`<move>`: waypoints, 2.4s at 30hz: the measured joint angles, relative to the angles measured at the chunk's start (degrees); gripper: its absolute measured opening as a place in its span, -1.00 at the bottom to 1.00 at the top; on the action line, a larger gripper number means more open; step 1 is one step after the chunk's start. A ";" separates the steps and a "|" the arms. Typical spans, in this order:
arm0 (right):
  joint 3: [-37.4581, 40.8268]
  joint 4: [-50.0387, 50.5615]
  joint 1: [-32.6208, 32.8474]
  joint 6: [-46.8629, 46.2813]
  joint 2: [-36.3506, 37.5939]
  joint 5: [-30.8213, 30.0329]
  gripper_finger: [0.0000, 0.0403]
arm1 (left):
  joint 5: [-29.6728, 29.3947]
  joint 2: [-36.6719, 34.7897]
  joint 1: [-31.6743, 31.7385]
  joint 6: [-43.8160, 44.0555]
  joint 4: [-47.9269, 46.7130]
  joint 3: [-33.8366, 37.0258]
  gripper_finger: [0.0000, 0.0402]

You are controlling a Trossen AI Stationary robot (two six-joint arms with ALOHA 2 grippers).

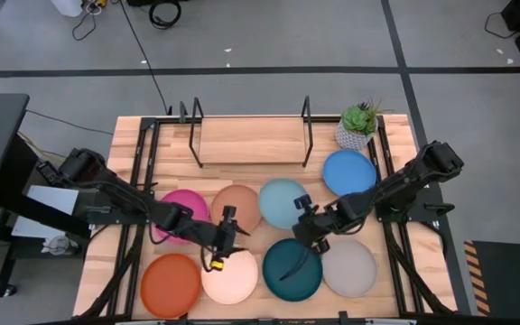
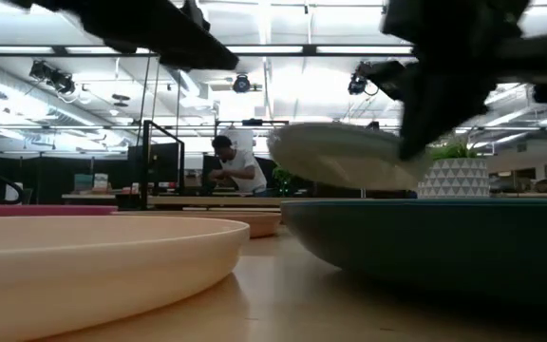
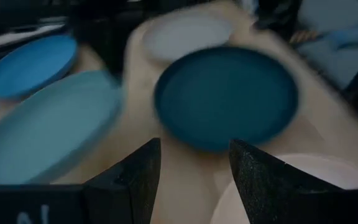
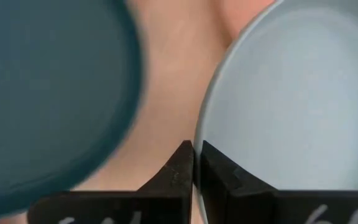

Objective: Place and stack plates onto a shelf
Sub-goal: Put the light blue plate on the shelf

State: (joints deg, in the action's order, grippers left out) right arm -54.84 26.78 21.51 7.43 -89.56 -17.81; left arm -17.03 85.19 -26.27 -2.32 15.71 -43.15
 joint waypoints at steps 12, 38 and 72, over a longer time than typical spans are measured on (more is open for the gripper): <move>-5.35 -1.62 -18.61 9.38 -0.35 5.00 -0.87 | -11.78 -11.41 3.06 -2.40 -10.17 5.57 -0.02; -26.47 14.37 -34.08 9.72 -19.04 3.35 -0.88 | -13.12 -23.47 14.19 -1.97 -32.52 5.57 -0.02; -26.47 14.43 -36.63 6.24 -21.03 5.45 -0.68 | -13.60 -24.99 14.14 3.36 -35.33 5.57 -0.02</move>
State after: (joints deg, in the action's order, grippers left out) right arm -81.32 41.21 -15.11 13.67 -110.59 -12.36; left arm -30.63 60.20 -12.12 1.03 -19.62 -37.58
